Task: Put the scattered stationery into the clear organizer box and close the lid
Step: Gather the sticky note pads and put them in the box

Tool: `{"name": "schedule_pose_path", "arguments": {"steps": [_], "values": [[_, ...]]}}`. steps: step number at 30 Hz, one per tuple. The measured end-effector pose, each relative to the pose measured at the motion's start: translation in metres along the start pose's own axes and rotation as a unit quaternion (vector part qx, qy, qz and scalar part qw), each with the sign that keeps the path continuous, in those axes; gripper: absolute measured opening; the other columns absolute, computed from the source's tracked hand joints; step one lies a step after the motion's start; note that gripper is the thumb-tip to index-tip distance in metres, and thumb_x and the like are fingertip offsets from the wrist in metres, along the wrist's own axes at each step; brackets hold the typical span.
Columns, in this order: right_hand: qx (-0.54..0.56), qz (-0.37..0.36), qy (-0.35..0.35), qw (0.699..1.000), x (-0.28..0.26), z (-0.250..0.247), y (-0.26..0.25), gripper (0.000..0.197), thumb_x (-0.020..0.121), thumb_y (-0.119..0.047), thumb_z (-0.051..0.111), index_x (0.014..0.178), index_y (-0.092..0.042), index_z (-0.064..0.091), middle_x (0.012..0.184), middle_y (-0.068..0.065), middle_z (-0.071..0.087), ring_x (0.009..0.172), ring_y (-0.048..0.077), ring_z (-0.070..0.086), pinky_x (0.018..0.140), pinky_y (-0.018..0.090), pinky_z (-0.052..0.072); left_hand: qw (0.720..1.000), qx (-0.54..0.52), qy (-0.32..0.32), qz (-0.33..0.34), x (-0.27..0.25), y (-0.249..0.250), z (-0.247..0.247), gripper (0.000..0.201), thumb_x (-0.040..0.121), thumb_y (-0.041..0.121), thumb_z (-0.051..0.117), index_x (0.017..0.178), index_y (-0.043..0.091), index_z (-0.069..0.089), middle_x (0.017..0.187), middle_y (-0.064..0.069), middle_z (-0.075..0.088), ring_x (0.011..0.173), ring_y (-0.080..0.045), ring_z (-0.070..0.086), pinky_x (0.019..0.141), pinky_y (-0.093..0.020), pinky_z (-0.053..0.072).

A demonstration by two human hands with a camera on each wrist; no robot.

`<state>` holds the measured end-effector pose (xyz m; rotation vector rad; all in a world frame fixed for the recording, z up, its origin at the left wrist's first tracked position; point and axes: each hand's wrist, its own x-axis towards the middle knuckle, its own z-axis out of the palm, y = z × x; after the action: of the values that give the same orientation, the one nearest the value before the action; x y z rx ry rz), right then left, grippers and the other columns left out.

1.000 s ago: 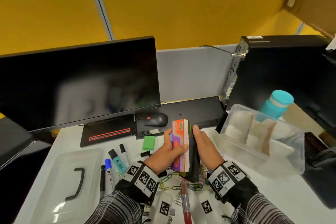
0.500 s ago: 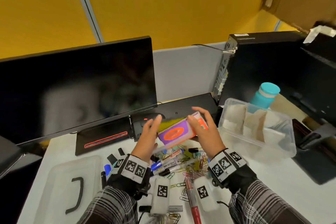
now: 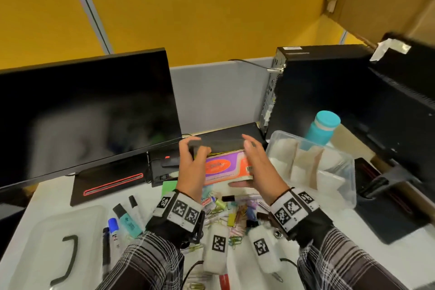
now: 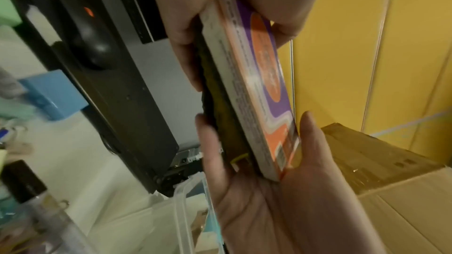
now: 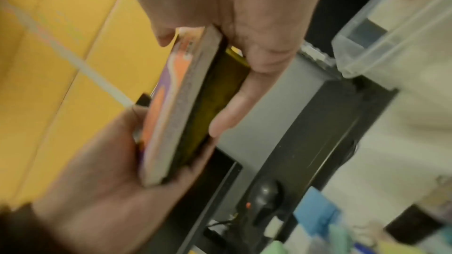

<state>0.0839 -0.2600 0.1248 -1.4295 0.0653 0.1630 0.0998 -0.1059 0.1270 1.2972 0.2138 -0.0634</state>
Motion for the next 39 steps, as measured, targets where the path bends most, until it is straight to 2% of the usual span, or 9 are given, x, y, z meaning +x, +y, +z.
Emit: {"name": "schedule_pose_path", "arguments": {"steps": [2, 5, 7, 10, 14, 19, 24, 30, 39], "values": [[0.008, -0.034, 0.038, 0.999, 0.007, -0.01, -0.007, 0.042, 0.089, -0.049, 0.045, 0.128, -0.032, 0.042, 0.108, -0.004, 0.06, 0.09, 0.016, 0.07, 0.068, 0.045, 0.06, 1.0, -0.001, 0.005, 0.018, -0.001, -0.002, 0.02, 0.019, 0.093, 0.015, 0.05, 0.099, 0.033, 0.048, 0.108, -0.023, 0.058, 0.08, -0.03, 0.066, 0.064, -0.034, 0.052], [-0.015, -0.111, 0.098, 0.989, 0.019, -0.032, -0.015, 0.033, 0.096, -0.034, 0.04, 0.123, -0.018, 0.045, 0.093, 0.004, 0.065, 0.075, 0.01, 0.07, 0.06, 0.026, 0.058, 0.999, -0.004, -0.024, 0.044, -0.002, -0.003, 0.047, 0.024, 0.09, 0.027, 0.059, 0.109, 0.029, 0.044, 0.112, -0.018, 0.061, 0.085, -0.03, 0.069, 0.071, -0.038, 0.056], [-0.027, -0.14, 0.12, 0.982, 0.026, -0.05, -0.02, 0.027, 0.098, -0.029, 0.037, 0.119, -0.013, 0.046, 0.089, 0.004, 0.064, 0.069, 0.004, 0.068, 0.056, 0.017, 0.053, 0.993, 0.061, -0.069, 0.079, -0.003, -0.005, 0.057, 0.055, 0.077, 0.038, 0.068, 0.121, 0.03, 0.036, 0.119, -0.012, 0.059, 0.097, -0.023, 0.068, 0.081, -0.035, 0.057], [-0.065, -0.133, 0.122, 0.981, 0.039, -0.074, -0.025, 0.035, 0.099, -0.035, 0.034, 0.118, -0.008, 0.046, 0.091, 0.005, 0.062, 0.072, 0.002, 0.067, 0.06, 0.017, 0.054, 0.962, 0.185, -0.134, 0.149, 0.001, -0.015, 0.064, 0.088, 0.069, 0.042, 0.077, 0.136, 0.038, 0.018, 0.131, -0.001, 0.049, 0.112, -0.012, 0.06, 0.09, -0.029, 0.053], [-0.107, -0.027, 0.057, 0.992, 0.056, -0.101, -0.034, 0.044, 0.092, -0.058, 0.036, 0.11, -0.022, 0.055, 0.11, 0.009, 0.066, 0.095, 0.017, 0.067, 0.085, 0.043, 0.056, 0.949, 0.21, -0.101, 0.211, 0.006, -0.025, 0.083, 0.069, 0.072, 0.042, 0.075, 0.125, 0.045, 0.031, 0.132, -0.005, 0.038, 0.114, -0.012, 0.057, 0.09, -0.037, 0.055], [0.059, 0.131, -0.002, 0.99, 0.067, -0.133, -0.049, 0.062, 0.075, -0.067, 0.058, 0.111, -0.016, 0.062, 0.101, 0.013, 0.072, 0.094, 0.027, 0.07, 0.082, 0.045, 0.056, 0.866, 0.377, -0.081, 0.317, 0.009, -0.042, 0.11, 0.056, 0.083, 0.044, 0.062, 0.127, 0.04, 0.027, 0.12, 0.0, 0.031, 0.11, -0.011, 0.049, 0.097, -0.028, 0.046], [-0.044, 0.109, 0.084, 0.99, 0.091, -0.16, -0.034, 0.051, 0.067, -0.057, 0.07, 0.095, -0.015, 0.063, 0.088, 0.015, 0.071, 0.084, 0.031, 0.071, 0.088, 0.053, 0.053, 0.8, 0.512, -0.106, 0.293, 0.011, -0.065, 0.127, 0.057, 0.088, 0.05, 0.048, 0.136, 0.034, 0.022, 0.123, 0.0, 0.035, 0.113, -0.015, 0.038, 0.101, -0.036, 0.039], [-0.16, 0.044, 0.07, 0.984, 0.104, -0.176, -0.022, 0.04, 0.075, -0.057, 0.064, 0.096, -0.023, 0.061, 0.09, 0.01, 0.07, 0.084, 0.026, 0.07, 0.088, 0.049, 0.054, 0.798, 0.524, -0.146, 0.259, 0.017, -0.071, 0.129, 0.061, 0.083, 0.04, 0.064, 0.133, 0.023, 0.034, 0.125, 0.003, 0.032, 0.108, -0.013, 0.047, 0.093, -0.022, 0.041], [-0.241, -0.008, 0.052, 0.969, 0.11, -0.186, -0.017, 0.031, 0.083, -0.053, 0.059, 0.099, -0.026, 0.059, 0.095, 0.004, 0.066, 0.091, 0.021, 0.065, 0.088, 0.044, 0.052, 0.779, 0.557, -0.129, 0.258, 0.022, -0.078, 0.138, 0.062, 0.076, 0.047, 0.07, 0.125, 0.025, 0.039, 0.117, 0.006, 0.032, 0.098, -0.009, 0.047, 0.083, -0.021, 0.048]]}}
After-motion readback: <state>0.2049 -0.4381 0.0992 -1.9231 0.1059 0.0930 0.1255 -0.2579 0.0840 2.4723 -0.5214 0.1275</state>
